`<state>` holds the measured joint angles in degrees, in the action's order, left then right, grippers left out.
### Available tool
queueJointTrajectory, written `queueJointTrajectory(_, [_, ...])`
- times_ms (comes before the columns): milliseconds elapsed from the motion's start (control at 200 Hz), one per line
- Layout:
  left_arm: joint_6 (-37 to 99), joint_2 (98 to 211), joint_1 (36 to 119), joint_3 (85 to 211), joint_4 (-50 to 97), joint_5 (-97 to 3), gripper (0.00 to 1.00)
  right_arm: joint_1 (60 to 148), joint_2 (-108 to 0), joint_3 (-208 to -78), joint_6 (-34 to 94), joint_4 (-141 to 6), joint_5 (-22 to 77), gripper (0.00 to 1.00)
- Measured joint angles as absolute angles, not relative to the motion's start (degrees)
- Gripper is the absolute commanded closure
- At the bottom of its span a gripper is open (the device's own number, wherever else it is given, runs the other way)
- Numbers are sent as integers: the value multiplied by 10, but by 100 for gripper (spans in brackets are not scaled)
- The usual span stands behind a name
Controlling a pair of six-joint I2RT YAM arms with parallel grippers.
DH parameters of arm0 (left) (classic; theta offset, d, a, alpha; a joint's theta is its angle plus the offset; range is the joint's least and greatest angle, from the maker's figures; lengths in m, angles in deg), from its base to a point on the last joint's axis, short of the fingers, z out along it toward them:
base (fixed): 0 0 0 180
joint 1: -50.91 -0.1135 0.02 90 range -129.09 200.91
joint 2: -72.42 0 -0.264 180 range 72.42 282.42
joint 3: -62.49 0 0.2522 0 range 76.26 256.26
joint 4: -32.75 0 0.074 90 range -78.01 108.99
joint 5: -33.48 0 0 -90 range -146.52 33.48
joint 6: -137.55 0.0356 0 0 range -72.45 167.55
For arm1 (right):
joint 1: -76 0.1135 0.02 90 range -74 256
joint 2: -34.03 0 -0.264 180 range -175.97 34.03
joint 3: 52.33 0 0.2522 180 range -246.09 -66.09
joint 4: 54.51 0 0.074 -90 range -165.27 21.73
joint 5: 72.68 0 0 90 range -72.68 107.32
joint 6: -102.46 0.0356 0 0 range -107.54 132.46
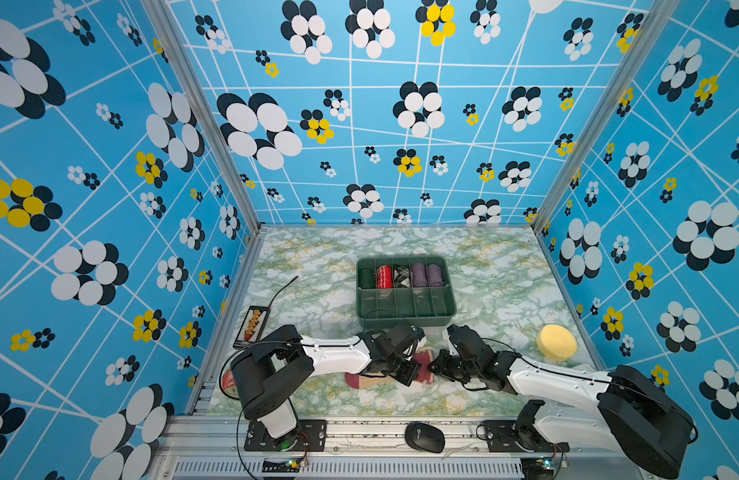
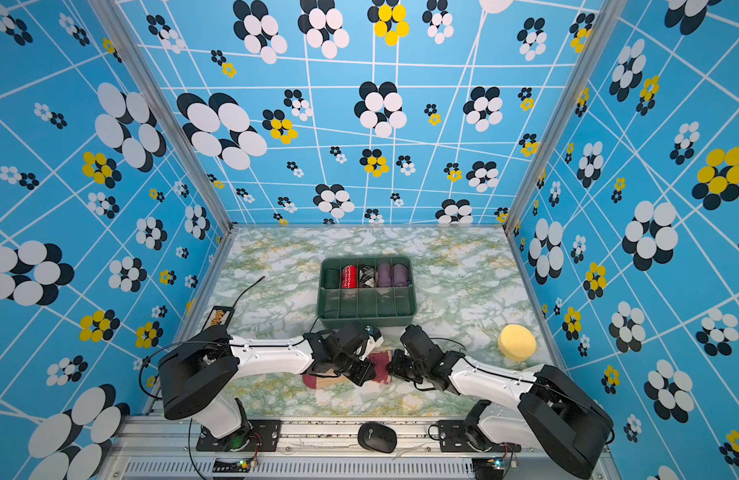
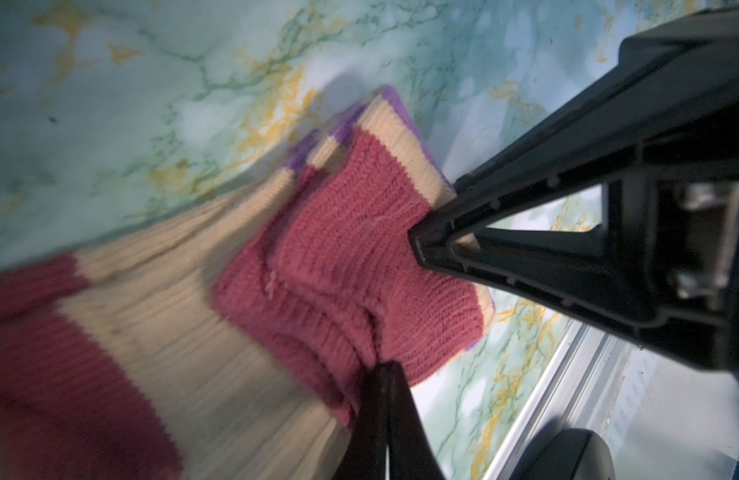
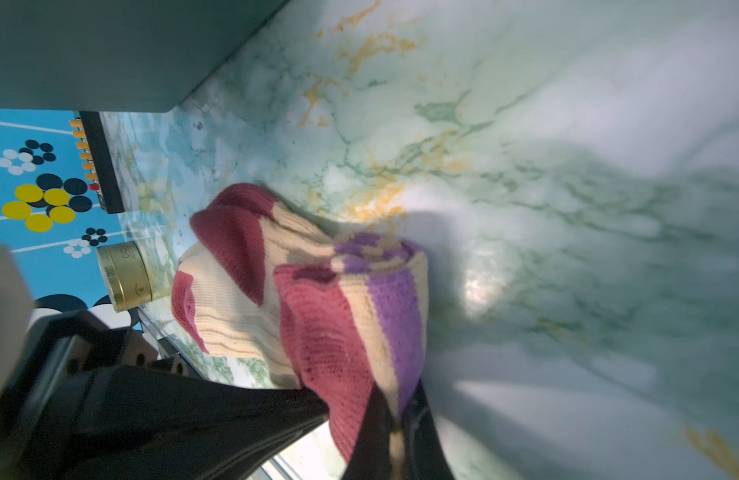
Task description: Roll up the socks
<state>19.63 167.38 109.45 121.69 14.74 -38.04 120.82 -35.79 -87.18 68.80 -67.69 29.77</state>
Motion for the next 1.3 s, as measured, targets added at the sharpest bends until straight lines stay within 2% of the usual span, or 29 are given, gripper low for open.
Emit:
queueJointTrajectory(320, [194,1666,1085,1217,144,-378,93,1217,-358,-933,633,-791,242,100])
queueJointTrajectory(670, [190,1600,1059,1213,143,-375,92,1231,-360,-993,593,-911,178,100])
queueJointTrajectory(1299, [183,1553,1020,1118,143,-384,92,1277,-460,-1127,559,-1103,27,100])
